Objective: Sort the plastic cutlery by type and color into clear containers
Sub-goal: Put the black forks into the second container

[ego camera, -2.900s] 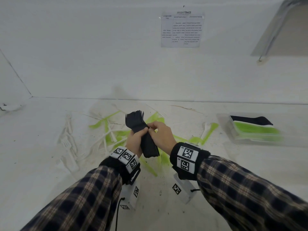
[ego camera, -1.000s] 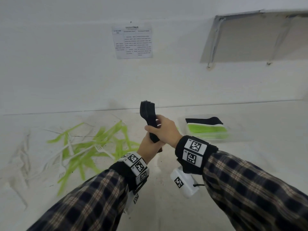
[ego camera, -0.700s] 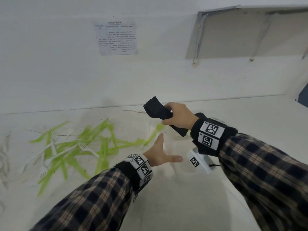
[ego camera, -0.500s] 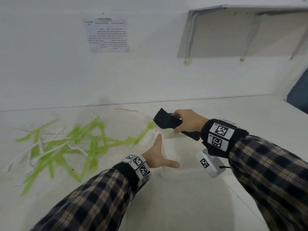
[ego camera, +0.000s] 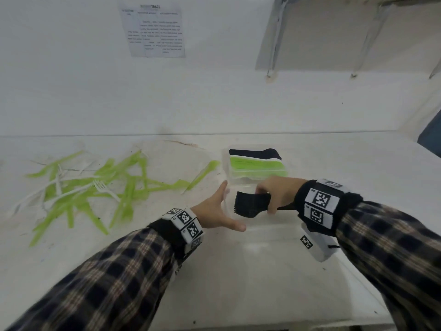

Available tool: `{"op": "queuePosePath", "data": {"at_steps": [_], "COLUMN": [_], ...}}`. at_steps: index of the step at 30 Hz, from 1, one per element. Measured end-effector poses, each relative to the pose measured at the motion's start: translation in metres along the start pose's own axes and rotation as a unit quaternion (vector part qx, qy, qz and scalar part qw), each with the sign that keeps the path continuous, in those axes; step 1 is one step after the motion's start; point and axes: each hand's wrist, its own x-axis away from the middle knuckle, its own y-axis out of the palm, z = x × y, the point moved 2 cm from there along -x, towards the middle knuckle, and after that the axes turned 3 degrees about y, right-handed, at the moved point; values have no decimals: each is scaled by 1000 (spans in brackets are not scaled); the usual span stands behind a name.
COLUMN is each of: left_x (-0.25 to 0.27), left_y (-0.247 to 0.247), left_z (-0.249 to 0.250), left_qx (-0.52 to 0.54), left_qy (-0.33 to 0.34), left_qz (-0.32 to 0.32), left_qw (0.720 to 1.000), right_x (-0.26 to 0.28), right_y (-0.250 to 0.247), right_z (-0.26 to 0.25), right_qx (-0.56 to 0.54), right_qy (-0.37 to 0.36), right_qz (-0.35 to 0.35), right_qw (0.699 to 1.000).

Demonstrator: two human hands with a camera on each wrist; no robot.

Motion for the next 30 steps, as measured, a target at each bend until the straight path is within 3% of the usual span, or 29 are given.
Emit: {"op": "queuePosePath", "data": {"at_steps": [4, 9, 14, 30], "left_x": [2, 4, 6, 8], "left_y": [1, 6, 10, 12], "left_z": [6, 7, 10, 13], "left_qx": [-10, -2, 10, 31], "left_qy": [-5, -1, 7, 16], "left_qz": [-5, -1, 7, 18], "left_qw": [1000, 1000, 1000, 999], "right_x": [-13, -21, -23, -19], "right_y": [14, 33, 39, 52], "right_z": [-11, -14, -11, -15], "right_qx": [60, 100, 140, -9], "right_qy": [-12, -1, -1, -20], "right_qz": [3, 99, 107, 147], "right_qw": [998, 990, 984, 989]}}
